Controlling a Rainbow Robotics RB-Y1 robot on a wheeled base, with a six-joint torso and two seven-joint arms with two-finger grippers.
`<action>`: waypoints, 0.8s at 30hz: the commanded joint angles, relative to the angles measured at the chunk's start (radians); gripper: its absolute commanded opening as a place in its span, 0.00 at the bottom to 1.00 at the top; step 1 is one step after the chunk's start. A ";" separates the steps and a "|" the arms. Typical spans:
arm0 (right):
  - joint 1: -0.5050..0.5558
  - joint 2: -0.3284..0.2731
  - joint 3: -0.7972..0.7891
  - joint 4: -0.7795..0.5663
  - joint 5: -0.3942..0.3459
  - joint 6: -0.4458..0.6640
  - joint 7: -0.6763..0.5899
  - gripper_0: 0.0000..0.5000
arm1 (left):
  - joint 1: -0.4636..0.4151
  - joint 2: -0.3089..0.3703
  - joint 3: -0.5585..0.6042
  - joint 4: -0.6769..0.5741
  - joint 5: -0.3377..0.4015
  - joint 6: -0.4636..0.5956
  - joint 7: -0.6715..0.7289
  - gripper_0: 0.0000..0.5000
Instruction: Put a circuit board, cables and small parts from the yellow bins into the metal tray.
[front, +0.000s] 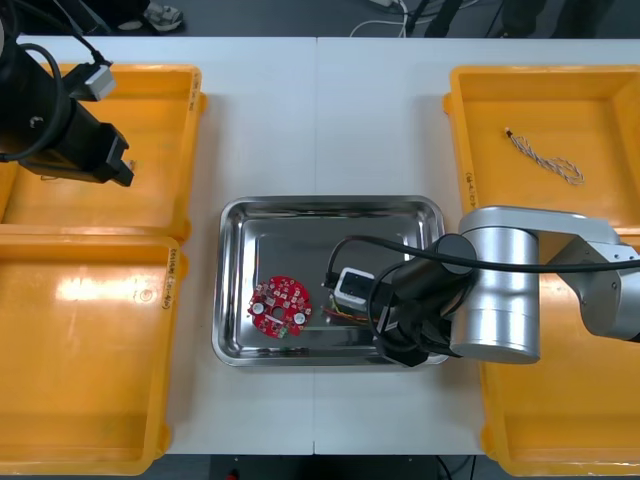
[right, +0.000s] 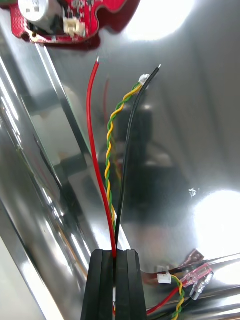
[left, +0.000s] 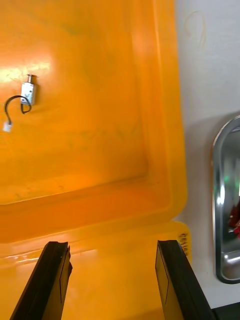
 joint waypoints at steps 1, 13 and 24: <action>-0.037 -0.012 0.009 0.010 0.009 -0.012 0.063 0.00 | -0.074 0.054 0.056 0.065 -0.029 0.008 -0.209 1.00; -0.042 -0.010 0.011 0.012 0.053 -0.026 0.069 0.00 | -0.129 0.054 0.111 0.275 -0.163 -0.068 -0.341 1.00; -0.046 -0.009 -0.003 0.010 0.055 -0.026 0.071 1.00 | -0.169 0.054 0.114 0.442 -0.187 -0.225 -0.384 1.00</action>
